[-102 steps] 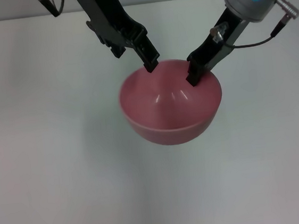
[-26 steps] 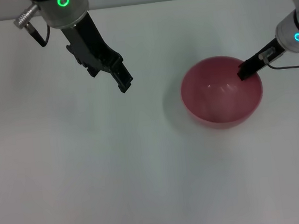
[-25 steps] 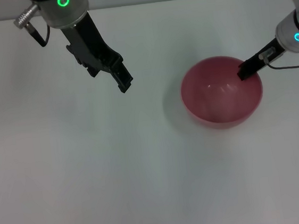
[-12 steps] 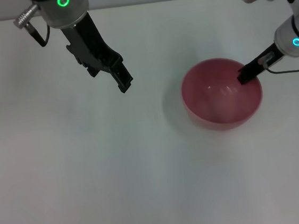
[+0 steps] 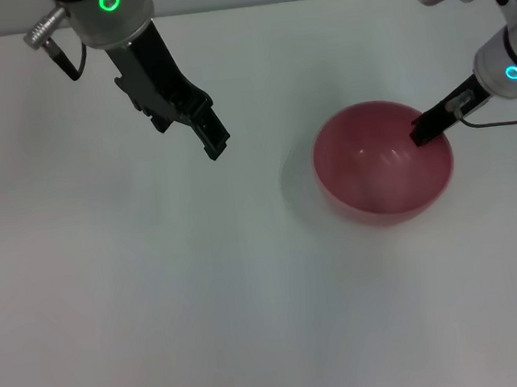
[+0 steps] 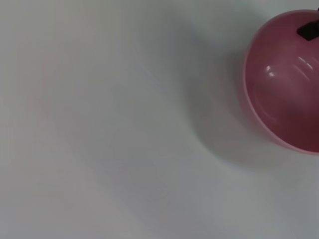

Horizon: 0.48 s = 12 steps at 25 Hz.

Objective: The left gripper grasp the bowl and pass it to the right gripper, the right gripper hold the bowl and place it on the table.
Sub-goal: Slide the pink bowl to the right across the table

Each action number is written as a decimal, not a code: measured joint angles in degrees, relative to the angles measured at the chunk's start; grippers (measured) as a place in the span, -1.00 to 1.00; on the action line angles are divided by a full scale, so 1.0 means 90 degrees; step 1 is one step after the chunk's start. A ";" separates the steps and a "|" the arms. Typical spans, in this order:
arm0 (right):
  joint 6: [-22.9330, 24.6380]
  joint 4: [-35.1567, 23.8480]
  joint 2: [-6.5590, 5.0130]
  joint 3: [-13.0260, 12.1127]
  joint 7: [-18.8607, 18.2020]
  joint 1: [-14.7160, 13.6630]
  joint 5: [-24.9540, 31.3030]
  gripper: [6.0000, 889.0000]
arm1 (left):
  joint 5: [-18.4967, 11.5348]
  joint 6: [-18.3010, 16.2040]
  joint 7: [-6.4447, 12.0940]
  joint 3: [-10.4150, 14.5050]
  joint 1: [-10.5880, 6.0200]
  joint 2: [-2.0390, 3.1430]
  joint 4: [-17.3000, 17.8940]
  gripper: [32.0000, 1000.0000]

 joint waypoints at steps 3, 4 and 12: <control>0.0022 0.0000 0.0000 0.0000 -0.0013 0.0009 -0.0002 -0.94 | 0.0000 0.0002 0.0001 0.0000 0.0000 0.0000 0.0000 0.71; 0.0028 0.0000 0.0000 0.0000 -0.0014 0.0010 -0.0002 -0.94 | 0.0000 0.0002 0.0002 0.0000 0.0000 0.0000 0.0000 0.71; 0.0067 0.0000 0.0000 -0.0002 -0.0021 0.0031 -0.0008 -0.91 | 0.0000 0.0002 0.0014 0.0000 0.0000 0.0000 0.0000 0.71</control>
